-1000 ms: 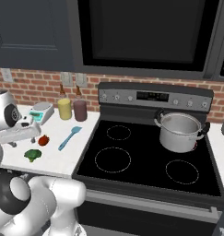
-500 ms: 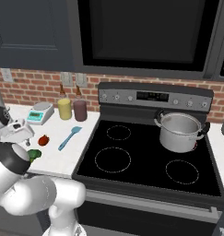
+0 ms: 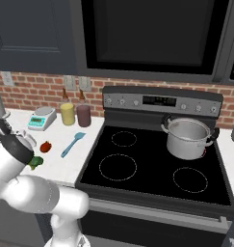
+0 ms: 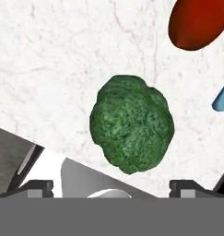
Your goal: Put the broccoli and tomato in the pot. Retrieve the spatula and lightly stir the vegetables in the pot.
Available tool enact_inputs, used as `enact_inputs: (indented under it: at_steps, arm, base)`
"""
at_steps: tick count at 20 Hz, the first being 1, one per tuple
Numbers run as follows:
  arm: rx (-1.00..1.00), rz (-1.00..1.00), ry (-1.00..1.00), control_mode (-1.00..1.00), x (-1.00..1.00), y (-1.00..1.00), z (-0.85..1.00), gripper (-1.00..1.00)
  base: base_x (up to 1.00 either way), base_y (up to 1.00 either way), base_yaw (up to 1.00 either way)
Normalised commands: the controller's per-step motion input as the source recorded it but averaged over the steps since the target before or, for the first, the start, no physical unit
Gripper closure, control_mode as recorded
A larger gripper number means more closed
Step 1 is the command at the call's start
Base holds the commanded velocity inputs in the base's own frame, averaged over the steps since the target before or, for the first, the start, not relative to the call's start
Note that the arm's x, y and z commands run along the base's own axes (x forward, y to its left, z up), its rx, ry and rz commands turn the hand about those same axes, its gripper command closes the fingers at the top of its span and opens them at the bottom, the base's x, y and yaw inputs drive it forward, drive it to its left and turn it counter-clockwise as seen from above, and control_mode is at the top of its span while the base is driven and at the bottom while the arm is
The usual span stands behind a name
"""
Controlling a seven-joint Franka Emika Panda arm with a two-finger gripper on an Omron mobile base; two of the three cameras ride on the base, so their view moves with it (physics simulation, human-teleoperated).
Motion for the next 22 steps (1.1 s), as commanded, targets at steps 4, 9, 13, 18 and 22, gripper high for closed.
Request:
enact_inputs:
  at_steps: [4,9,13,18,22]
  arm:
    - [0.00,0.09,-0.03,-1.00,0.30,0.00,-0.30,-1.00]
    - [0.00,0.08,-0.08,-1.00,0.20,0.00,-0.21,-1.00]
    - [0.00,0.08,-0.09,-1.00,0.10,0.00,-0.21,-1.00]
    - [0.00,0.05,-0.09,-1.00,0.02,-0.02,-0.14,-1.00]
    - [0.00,0.01,-0.07,-1.00,0.00,-0.18,-0.01,-1.00]
  base:
    - [0.00,0.00,0.00]
    - [0.00,0.00,0.00]
    - [0.00,0.00,0.00]
    - [0.00,0.00,0.00]
    - [0.00,0.00,0.00]
